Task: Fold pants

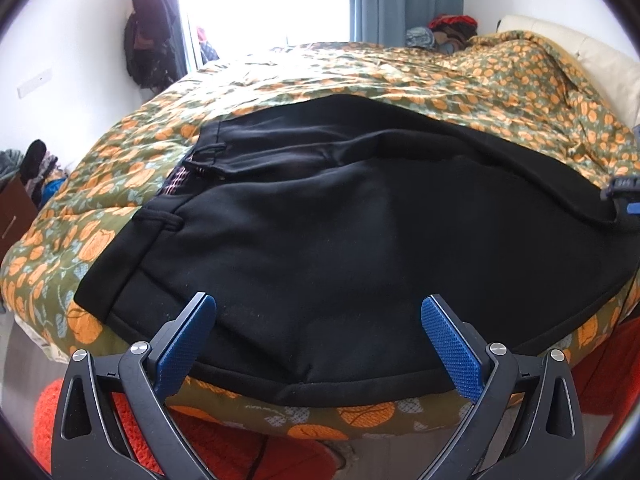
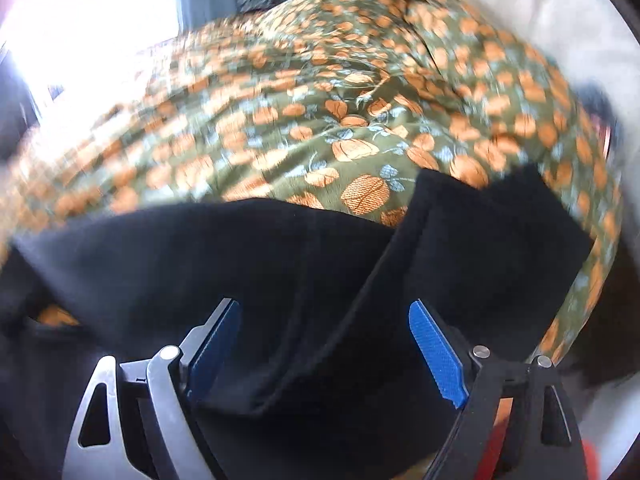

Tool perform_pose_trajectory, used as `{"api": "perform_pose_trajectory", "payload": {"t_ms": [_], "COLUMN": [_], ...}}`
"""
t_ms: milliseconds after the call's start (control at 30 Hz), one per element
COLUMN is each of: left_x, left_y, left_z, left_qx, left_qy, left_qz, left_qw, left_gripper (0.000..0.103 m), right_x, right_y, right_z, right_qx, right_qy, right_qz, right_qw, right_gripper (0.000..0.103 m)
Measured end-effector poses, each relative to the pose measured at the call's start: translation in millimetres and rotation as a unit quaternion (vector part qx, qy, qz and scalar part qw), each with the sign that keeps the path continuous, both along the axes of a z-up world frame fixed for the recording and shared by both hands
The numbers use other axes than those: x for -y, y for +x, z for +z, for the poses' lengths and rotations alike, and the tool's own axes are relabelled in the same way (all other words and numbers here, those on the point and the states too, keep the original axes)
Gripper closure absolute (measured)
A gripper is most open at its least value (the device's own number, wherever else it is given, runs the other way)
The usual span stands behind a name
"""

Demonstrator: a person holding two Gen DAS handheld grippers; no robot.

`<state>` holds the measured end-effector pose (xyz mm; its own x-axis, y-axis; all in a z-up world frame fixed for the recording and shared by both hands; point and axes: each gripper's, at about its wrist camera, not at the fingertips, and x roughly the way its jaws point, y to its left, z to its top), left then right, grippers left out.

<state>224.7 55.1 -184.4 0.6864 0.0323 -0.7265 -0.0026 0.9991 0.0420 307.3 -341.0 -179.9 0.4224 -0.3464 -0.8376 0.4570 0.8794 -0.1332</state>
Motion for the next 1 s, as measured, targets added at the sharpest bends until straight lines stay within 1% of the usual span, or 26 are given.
{"api": "perform_pose_trajectory", "payload": {"t_ms": [67,133,200,267,333,367,433,467,533,567,633,667,700,767,833,867,933,1000], "left_x": [-3.3,-6.4,-9.6,-11.9,-15.8,-18.3,-23.2,-26.3,-30.2,-31.4,-32.3,-32.1,-30.9,-27.5,-21.5,-19.4,-14.1,-11.3], "left_y": [-2.1,-4.2,-4.2,-3.1,-1.7,-1.2,-0.4,0.3,3.0,4.7,7.6,8.4,9.1,10.7,13.2,13.7,13.2,10.7], "left_z": [-0.3,0.0,-0.6,-1.5,-0.8,0.3,1.2,0.6,-2.4,-4.0,-7.0,-8.0,-8.8,-9.7,-10.1,-9.9,-9.3,-7.9], "left_qx": [0.000,0.001,0.000,-0.002,-0.002,0.000,0.001,-0.001,-0.007,-0.011,-0.017,-0.019,-0.019,-0.021,-0.023,-0.023,-0.021,-0.021], "left_qy": [-0.006,-0.014,-0.017,-0.017,-0.025,-0.032,-0.044,-0.051,-0.061,-0.063,-0.068,-0.069,-0.069,-0.066,-0.060,-0.058,-0.050,-0.042], "left_qz": [0.003,0.004,0.005,0.008,0.010,0.012,0.019,0.027,0.037,0.041,0.050,0.053,0.056,0.054,0.046,0.043,0.035,0.031], "left_qw": [1.0000,0.9999,0.9998,0.9998,0.9996,0.9994,0.9988,0.9983,0.9974,0.9971,0.9963,0.9960,0.9959,0.9962,0.9969,0.9971,0.9979,0.9984], "left_gripper": [0.000,0.000,0.000,0.000,0.000,0.000,0.000,0.000,0.000,0.000,0.000,0.000,0.000,0.000,0.000,0.000,0.000,0.000], "right_x": [0.7,10.6,25.8,41.4,59.3,71.1,87.5,101.7,120.7,131.4,138.7,137.5,134.6,120.0,95.3,75.2,46.4,24.9], "right_y": [3.5,-7.2,-25.9,-44.2,-66.9,-78.9,-98.9,-115.4,-137.1,-151.7,-163.1,-161.7,-156.0,-132.2,-95.3,-67.0,-29.7,-3.8], "right_z": [-9.7,-10.9,-3.8,2.4,8.1,8.9,6.9,3.8,-2.6,-7.0,-9.0,-5.6,-1.8,10.9,22.4,22.9,16.2,4.3], "right_qx": [-0.019,-0.017,-0.002,0.013,0.031,0.042,0.049,0.062,0.093,0.113,0.135,0.137,0.131,0.118,0.095,0.067,0.032,0.002], "right_qy": [-0.035,-0.063,-0.065,-0.051,-0.020,0.006,0.031,0.068,0.135,0.174,0.203,0.205,0.196,0.168,0.128,0.103,0.066,0.005], "right_qz": [0.002,-0.011,-0.031,-0.053,-0.089,-0.113,-0.158,-0.186,-0.214,-0.232,-0.239,-0.224,-0.209,-0.162,-0.110,-0.073,-0.027,-0.011], "right_qw": [0.999,0.998,0.997,0.997,0.995,0.993,0.986,0.978,0.963,0.950,0.940,0.943,0.949,0.965,0.981,0.990,0.997,1.000], "right_gripper": [0.017,0.017,0.017,0.017,0.017,0.017,0.017,0.017,0.017,0.017,0.017,0.017,0.017,0.017,0.015,0.014,0.014,0.014]}}
